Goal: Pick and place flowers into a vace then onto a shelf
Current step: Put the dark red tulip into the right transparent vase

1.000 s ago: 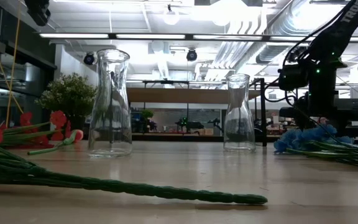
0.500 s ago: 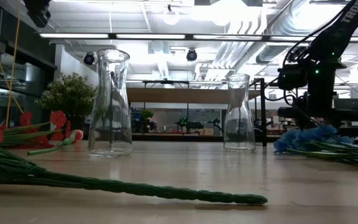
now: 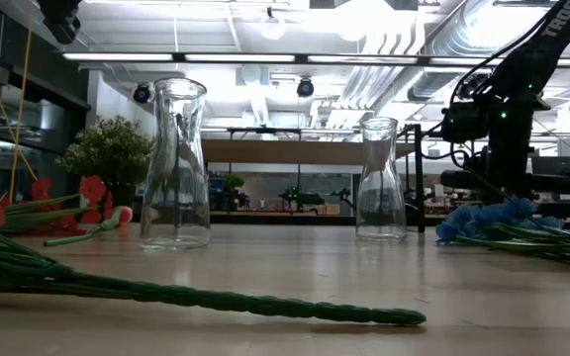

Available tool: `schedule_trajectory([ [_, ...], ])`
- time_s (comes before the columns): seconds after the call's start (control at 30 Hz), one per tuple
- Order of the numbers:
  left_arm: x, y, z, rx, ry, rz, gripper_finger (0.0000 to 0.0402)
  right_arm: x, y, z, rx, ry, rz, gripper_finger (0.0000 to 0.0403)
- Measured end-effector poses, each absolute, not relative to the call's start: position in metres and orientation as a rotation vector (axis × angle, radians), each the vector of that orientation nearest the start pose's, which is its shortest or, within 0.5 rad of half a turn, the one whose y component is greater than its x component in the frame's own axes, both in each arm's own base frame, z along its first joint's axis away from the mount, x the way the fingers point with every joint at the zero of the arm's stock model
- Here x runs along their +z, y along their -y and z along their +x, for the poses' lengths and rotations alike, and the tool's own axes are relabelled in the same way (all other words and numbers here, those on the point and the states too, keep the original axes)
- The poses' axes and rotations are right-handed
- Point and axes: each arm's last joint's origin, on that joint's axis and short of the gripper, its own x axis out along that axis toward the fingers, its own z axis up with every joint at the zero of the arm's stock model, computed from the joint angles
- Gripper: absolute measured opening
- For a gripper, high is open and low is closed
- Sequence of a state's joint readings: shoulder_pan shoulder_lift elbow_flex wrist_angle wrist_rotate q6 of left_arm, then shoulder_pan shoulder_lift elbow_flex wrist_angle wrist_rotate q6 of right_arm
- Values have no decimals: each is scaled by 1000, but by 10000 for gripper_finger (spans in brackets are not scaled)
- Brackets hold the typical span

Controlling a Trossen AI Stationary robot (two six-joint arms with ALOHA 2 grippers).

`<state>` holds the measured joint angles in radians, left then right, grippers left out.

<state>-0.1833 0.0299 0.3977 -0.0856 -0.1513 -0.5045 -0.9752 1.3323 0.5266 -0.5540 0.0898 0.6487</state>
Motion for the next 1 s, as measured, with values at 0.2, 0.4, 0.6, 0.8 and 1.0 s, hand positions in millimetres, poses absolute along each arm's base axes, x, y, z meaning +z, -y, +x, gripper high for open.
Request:
schedule_trajectory([
  [0.2,282,6,56,-102,265,-548,358,130,160,105,-1320,-978,1102,11],
  [0.4,282,6,56,-102,264,-548,358,133,159,104,-1319,-967,1098,5],
  [0.6,282,6,56,-102,264,-548,358,149,156,102,-1335,-855,1082,6],
  [0.8,282,6,56,-102,265,-548,358,172,150,97,-1330,-691,1058,6],
  [1.0,282,6,56,-102,265,-548,358,197,139,89,-1326,-514,1014,4],
])
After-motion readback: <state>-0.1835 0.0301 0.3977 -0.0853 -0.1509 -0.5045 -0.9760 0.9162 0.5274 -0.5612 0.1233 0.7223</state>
